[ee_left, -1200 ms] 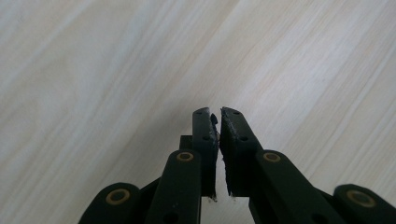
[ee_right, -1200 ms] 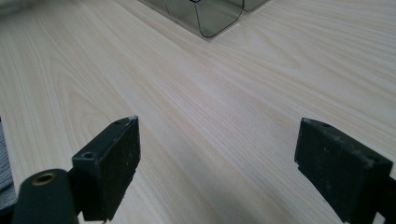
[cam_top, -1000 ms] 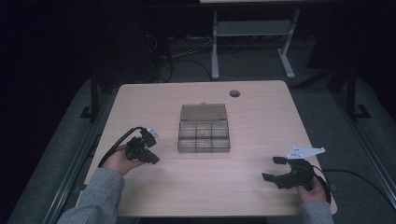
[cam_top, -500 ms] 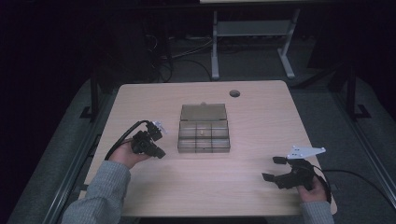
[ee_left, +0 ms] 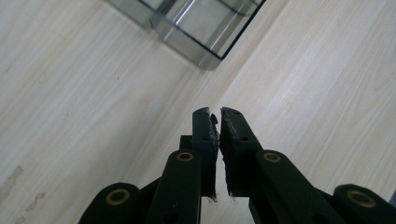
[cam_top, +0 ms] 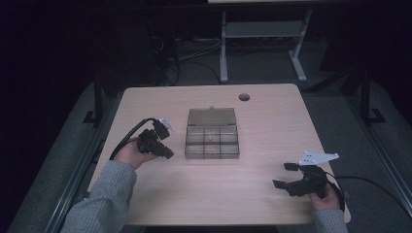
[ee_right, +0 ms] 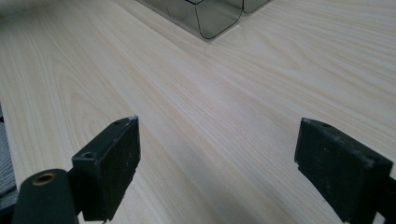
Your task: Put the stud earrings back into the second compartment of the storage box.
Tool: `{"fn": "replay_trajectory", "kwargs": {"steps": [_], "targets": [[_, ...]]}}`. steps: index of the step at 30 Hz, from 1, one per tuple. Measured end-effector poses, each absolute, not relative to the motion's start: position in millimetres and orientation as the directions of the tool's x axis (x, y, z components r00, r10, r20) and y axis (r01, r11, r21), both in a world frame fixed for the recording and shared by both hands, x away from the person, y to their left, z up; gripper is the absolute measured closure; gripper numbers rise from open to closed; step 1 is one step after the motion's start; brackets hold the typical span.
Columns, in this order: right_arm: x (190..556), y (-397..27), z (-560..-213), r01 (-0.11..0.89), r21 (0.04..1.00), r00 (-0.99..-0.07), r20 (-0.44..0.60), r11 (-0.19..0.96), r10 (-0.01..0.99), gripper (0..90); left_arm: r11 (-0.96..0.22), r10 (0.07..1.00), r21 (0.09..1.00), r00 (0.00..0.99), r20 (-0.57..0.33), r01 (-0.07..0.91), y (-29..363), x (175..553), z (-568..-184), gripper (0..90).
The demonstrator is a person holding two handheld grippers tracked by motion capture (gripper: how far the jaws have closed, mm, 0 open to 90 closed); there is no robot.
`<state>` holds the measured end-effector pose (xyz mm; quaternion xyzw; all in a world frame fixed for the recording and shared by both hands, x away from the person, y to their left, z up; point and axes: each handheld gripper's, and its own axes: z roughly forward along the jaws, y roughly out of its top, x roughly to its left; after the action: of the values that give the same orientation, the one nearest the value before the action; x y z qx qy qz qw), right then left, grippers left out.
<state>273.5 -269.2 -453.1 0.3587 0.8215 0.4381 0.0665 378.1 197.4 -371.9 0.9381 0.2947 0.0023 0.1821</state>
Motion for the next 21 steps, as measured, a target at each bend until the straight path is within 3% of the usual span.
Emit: {"fn": "replay_trajectory", "kwargs": {"steps": [21], "targets": [[271, -270, -452, 0.525, 0.771, -0.737, 0.199, 0.361, 0.646, 14.1, -0.795, 0.497, 0.343, 0.861, -0.107, 0.501, 138, 415, -357, 84.4]]}}
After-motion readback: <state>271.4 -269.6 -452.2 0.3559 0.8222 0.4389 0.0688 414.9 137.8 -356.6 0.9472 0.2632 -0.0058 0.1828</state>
